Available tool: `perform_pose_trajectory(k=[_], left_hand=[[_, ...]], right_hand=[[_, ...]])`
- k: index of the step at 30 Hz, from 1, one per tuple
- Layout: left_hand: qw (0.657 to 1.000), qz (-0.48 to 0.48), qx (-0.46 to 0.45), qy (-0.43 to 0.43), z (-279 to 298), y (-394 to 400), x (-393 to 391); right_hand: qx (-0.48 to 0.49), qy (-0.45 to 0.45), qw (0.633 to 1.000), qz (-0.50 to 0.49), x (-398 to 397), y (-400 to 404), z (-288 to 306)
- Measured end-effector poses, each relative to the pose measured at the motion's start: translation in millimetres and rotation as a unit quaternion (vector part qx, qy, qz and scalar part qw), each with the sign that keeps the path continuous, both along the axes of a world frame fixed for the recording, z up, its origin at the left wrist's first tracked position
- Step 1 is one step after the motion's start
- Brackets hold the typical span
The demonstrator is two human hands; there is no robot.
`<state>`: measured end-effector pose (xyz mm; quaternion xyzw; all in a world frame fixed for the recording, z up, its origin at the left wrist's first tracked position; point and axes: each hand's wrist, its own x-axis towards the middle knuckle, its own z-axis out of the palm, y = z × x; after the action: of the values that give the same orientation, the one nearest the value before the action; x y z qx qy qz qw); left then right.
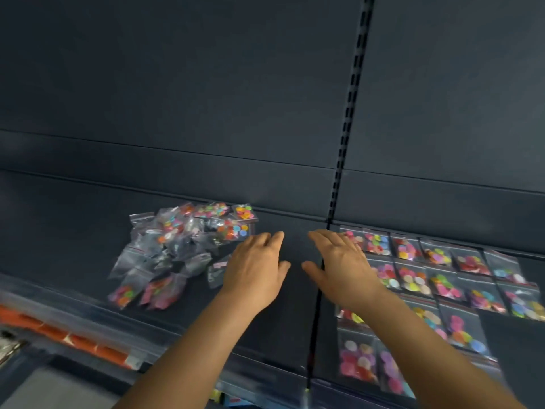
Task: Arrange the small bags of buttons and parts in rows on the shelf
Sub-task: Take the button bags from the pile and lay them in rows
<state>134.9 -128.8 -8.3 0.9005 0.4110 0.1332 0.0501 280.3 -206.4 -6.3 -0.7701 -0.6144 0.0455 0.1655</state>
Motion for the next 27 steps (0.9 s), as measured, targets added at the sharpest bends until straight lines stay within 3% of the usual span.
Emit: perform_pose_trajectory(k=[11,18,27], left_hand=[[0.999,-0.018,-0.026,0.008,-9,105,-57],[0.994,-0.054,-0.026,0.087,-22,137,-53],[0.992,-0.100,-0.066,0.025,-20,118,-37]], right_hand=[[-0.013,0.026,1.000,-0.010,-74,94,-12],[-0.094,0.002,0.995,0.032,-79,128,-31],[-0.071,0.039,0.996,-0.033,-40,123,-25]])
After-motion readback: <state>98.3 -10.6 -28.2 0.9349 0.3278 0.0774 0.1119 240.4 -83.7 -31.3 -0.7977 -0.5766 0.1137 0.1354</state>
